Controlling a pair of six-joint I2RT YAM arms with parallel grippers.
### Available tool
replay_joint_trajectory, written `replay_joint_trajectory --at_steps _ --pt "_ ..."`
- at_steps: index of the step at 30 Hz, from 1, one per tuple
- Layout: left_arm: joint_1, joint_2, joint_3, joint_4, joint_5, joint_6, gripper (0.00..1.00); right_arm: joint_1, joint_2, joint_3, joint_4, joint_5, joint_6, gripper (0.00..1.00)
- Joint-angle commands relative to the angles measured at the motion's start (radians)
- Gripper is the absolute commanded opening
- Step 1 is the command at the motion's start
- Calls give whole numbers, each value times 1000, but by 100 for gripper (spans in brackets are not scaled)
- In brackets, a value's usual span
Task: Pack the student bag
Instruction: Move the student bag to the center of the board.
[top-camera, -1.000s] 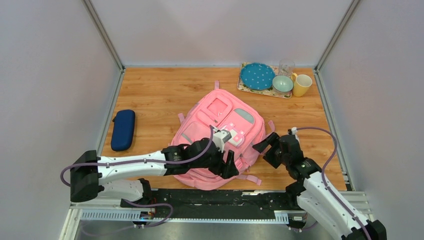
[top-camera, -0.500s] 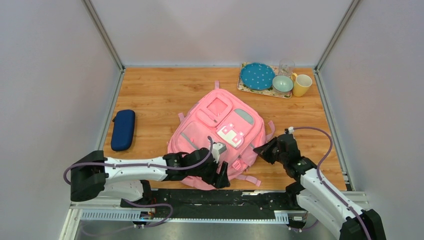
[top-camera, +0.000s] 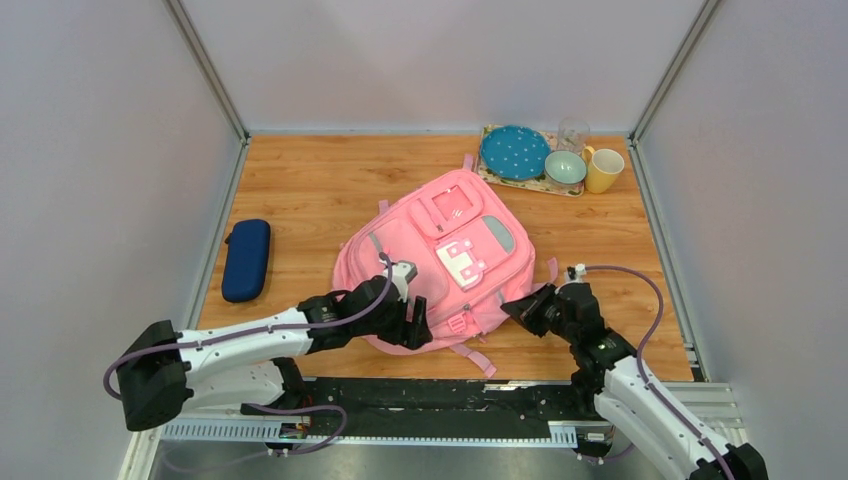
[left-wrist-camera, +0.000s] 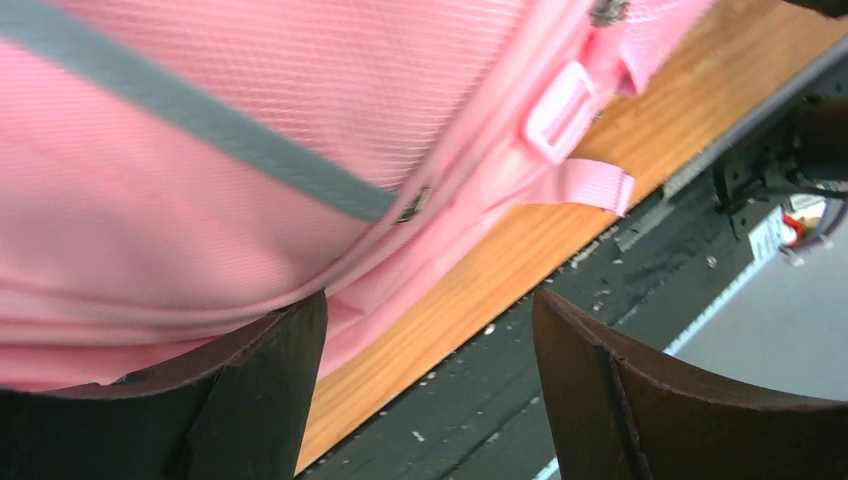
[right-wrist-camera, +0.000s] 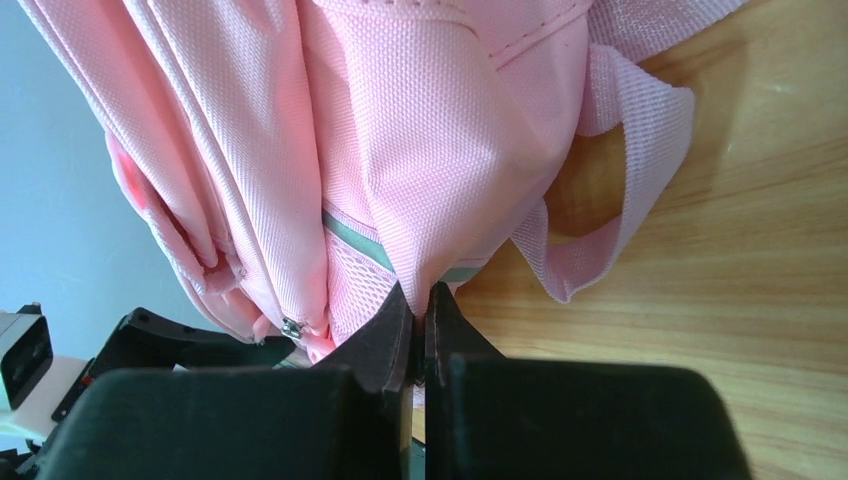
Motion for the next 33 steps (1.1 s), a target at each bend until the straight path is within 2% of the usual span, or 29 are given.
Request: replay_joint_trajectory --at_steps 1,5,6,10,15,18,22,26,33 --pt "47 -54 -17 -75 -104 76 83 11 -58 -12 -88 -14 28 0" --pt "41 -97 -20 -5 32 12 82 15 -110 -14 -115 -2 48 0" --pt "10 -100 -20 45 41 -7 81 17 -119 -9 -117 1 51 0" --pt "-103 -42 113 37 -35 -19 79 25 -109 11 -123 20 57 0" --pt "-142 133 277 -52 -70 24 74 58 -81 29 -108 58 74 0" --pt "-151 214 358 -92 -90 48 73 117 -73 46 -94 107 107 0" --pt "-157 274 403 -132 -107 58 71 279 -66 78 -106 252 160 0" --pt "-157 288 391 -174 -167 53 70 385 -29 106 -103 363 198 0" --pt "-159 296 366 -178 -212 51 68 495 81 161 -53 428 200 0"
